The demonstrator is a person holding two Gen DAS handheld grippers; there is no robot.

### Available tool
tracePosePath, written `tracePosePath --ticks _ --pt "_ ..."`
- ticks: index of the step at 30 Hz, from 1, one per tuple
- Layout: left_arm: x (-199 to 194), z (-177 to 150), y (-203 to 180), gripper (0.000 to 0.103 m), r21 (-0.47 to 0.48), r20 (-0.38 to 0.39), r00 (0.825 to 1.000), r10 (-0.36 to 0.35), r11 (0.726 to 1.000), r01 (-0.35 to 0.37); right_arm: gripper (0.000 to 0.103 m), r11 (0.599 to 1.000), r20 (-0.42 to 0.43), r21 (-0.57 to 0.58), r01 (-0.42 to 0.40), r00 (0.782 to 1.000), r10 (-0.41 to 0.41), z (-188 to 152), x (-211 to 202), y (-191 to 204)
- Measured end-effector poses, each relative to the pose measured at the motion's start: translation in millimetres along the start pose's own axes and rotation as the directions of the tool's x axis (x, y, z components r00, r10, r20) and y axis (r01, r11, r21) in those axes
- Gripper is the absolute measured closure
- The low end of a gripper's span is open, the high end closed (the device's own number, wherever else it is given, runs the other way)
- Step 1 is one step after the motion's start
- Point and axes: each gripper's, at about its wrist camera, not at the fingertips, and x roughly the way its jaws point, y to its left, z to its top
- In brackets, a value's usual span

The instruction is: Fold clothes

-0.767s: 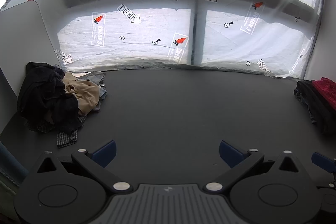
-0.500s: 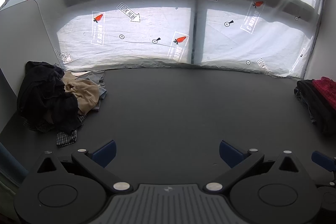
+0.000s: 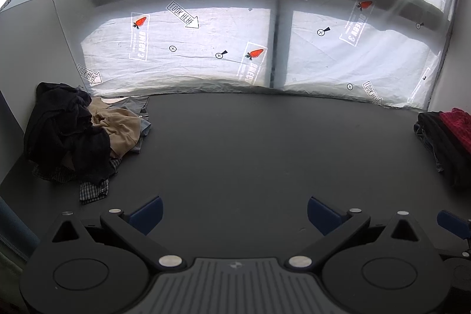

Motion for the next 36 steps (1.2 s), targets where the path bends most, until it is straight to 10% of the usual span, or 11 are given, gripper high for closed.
tracePosePath --ticks 36 --pt "3 12 -3 0.0 -0.001 -0.02 1.0 -0.015 1.0 0.015 0.0 1.0 -0.008 -0.004 0.01 1.0 -0.01 3 2 -8"
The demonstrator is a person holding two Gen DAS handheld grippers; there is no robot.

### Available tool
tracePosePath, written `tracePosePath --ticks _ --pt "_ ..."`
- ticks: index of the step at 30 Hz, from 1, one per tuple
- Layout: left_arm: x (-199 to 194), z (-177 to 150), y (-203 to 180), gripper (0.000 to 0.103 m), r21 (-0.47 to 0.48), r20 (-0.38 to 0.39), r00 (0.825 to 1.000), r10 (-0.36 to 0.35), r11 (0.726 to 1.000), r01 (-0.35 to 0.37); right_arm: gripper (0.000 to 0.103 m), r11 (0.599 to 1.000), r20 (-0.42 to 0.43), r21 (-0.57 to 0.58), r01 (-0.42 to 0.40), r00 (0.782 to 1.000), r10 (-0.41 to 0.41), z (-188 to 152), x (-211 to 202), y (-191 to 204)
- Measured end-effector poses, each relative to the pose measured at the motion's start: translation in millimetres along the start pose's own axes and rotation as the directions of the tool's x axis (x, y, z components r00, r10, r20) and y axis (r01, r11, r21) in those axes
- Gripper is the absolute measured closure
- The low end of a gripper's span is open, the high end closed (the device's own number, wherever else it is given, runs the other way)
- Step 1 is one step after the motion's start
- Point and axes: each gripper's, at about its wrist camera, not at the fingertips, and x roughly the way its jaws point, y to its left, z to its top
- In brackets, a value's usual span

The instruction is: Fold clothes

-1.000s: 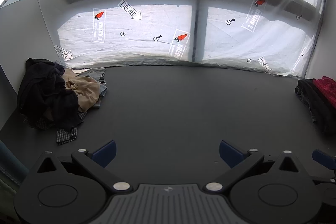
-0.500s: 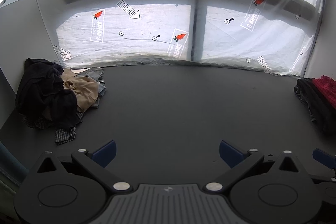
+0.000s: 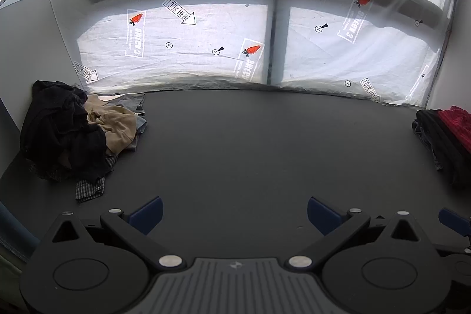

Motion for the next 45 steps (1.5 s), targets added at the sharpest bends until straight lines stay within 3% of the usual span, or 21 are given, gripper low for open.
tracePosePath --ticks 10,16,22,25,28,31,36,42,45 --pt "20 12 -11 0.0 -0.032 -0.028 1.0 0.011 0.999 -0.012 0.0 1.0 -0.002 -0.022 0.005 1.0 -0.005 6 14 -12" --pt "44 31 -33 0.0 -0.053 -0.038 0.999 0.015 0.998 -0.017 0.0 0.996 -0.01 -0.08 -0.04 0.999 0.039 18 45 -31" --pt "61 58 -56 0.0 -0.045 0.01 1.0 0.023 0.999 -0.022 0.0 0.995 -0.002 0.048 -0.092 0.996 0.093 43 92 -72" --pt "75 67 -60 0.0 -0.113 0.026 1.0 0.01 0.994 -0.007 0.0 0.977 0.053 0.153 -0.148 0.989 0.141 59 114 -96" --pt "90 69 -62 0.0 -0.173 0.041 0.999 0.018 0.985 -0.011 0.0 0.97 0.109 0.166 -0.175 0.981 0.159 68 137 -109" --pt "101 67 -62 0.0 -0.198 0.051 0.998 0.047 0.979 -0.036 0.0 0.98 0.061 0.11 -0.167 0.985 0.161 73 166 -109" --pt "135 68 -41 0.0 -0.265 -0.013 0.996 0.084 0.961 -0.084 0.0 0.998 0.038 -0.056 -0.035 0.999 0.037 71 197 -88" --pt "177 79 3 0.0 -0.342 -0.047 0.995 0.091 0.934 -0.101 0.001 0.999 -0.077 0.034 0.025 0.997 -0.023 72 248 -72" --pt "202 92 31 0.0 -0.343 -0.054 0.992 0.115 0.931 -0.126 0.001 0.999 -0.111 0.016 0.031 0.993 -0.029 74 273 -54"
